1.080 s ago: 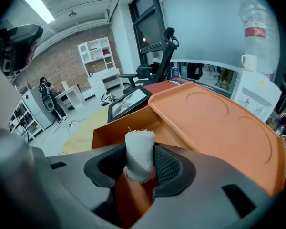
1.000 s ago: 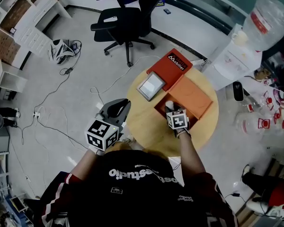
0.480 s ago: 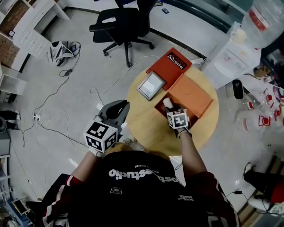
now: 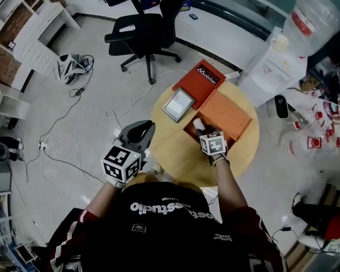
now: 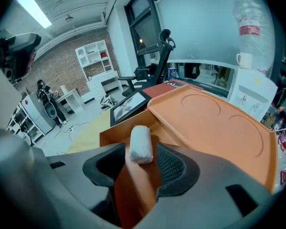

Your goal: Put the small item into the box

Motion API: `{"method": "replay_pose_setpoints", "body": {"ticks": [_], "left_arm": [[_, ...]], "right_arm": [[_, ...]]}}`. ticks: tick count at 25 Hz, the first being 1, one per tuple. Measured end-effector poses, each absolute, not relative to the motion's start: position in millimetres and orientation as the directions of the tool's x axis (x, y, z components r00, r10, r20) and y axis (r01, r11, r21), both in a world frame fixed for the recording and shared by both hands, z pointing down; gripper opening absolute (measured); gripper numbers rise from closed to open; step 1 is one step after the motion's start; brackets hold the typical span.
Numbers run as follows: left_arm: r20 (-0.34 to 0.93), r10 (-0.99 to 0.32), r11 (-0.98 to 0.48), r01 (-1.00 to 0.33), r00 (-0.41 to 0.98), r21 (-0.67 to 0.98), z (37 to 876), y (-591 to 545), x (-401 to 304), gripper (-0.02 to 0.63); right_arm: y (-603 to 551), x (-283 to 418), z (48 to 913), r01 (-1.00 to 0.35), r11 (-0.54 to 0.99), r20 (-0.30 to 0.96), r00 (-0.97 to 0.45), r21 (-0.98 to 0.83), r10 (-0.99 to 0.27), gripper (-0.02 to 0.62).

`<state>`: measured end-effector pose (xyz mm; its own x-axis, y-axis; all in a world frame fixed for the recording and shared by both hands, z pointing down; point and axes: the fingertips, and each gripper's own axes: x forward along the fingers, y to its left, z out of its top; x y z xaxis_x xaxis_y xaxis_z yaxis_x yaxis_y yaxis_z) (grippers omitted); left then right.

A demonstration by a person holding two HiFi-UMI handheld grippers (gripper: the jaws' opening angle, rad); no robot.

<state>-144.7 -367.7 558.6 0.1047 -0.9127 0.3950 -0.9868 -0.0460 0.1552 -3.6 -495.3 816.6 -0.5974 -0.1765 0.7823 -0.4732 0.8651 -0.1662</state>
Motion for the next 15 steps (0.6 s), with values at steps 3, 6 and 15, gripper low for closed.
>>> {"method": "replay_pose_setpoints", "body": {"ticks": [3,6,15], "left_arm": [[0.391,-0.913,-0.057,-0.986,0.114,0.154,556.5,-368.3,-142.7,0.043],[0.383,-0.916,-0.070,-0.986,0.124,0.150,553.6,-369.1,-142.8,0.043],[0.380,-0.912,-0.107,-0.984,0.154,0.143,550.6,-369.6,-141.3,0.043]], "right_arm": [[-496.9,-0.7,810.1,-0.484,0.859,0.775,-0.602,-0.165,-0.190,0.216],[-498.0,1.8,804.9,-0.495,0.854,0.770,-0.604,-0.161,-0.205,0.216],[-496.9,13.8,788.3,-0.540,0.826,0.753,-0.608,-0.159,-0.252,0.216]]}}
